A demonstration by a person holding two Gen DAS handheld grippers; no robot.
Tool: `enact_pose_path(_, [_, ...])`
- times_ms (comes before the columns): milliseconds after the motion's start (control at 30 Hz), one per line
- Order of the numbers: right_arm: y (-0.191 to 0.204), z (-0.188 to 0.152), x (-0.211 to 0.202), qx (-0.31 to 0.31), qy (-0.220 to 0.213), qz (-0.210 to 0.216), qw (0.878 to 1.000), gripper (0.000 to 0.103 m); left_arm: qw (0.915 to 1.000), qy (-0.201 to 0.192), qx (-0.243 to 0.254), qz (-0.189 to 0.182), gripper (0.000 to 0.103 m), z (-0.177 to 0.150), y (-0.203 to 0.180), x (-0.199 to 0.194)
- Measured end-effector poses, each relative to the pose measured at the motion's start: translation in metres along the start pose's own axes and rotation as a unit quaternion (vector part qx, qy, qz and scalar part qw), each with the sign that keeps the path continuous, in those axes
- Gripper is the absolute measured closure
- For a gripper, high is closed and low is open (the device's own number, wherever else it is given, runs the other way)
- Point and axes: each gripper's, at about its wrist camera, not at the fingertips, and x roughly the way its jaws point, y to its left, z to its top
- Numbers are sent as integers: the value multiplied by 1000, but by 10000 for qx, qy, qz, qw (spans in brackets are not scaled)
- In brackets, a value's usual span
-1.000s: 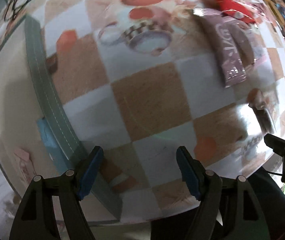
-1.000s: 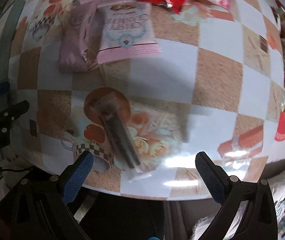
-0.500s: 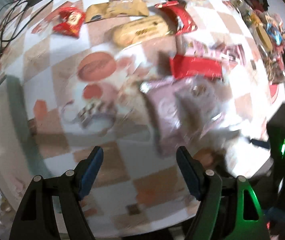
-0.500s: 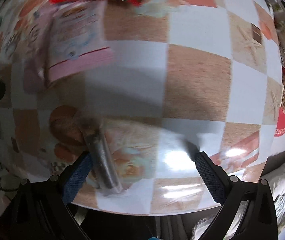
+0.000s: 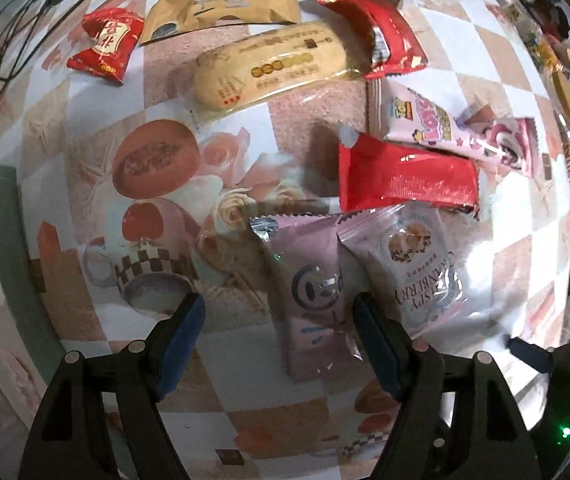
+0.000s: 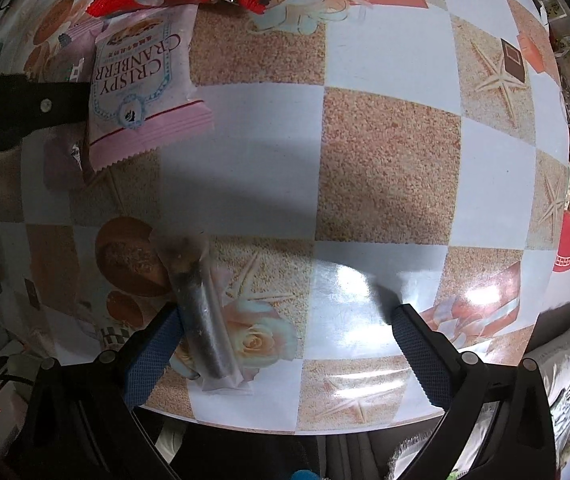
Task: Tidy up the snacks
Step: 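Grasp the pink-purple logo packet with left tool while right tool grasps the clear stick packet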
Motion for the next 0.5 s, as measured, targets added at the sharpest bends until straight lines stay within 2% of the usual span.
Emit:
enact_pose_path(100, [3,-5,8,17,-21,-1,10000,0,10000,-27,82,34,24,-11,-20,-1])
enact_pose_path(300, [5,-3,7,22,78,6,10000,0,9999,7,85,65,25,-19,-36,5])
enact_pose_path(367, [6,-3,6,36,83,-14,10000,0,9999,7,111,67,30,-21,-42,5])
enact_pose_path(433, [8,-3,6,26,30,-30,10000,4,9999,-6,155,67,46,-23,-44,-3])
enact_pose_path(467, [10,-5,3,6,-19,-30,10000,10,9998,-19,198,59,52,-28,-39,-15])
enact_pose_path(500, [13,-6,0,-23,-58,-25,10000,19,9997,-35,236,57,64,-29,-40,-17])
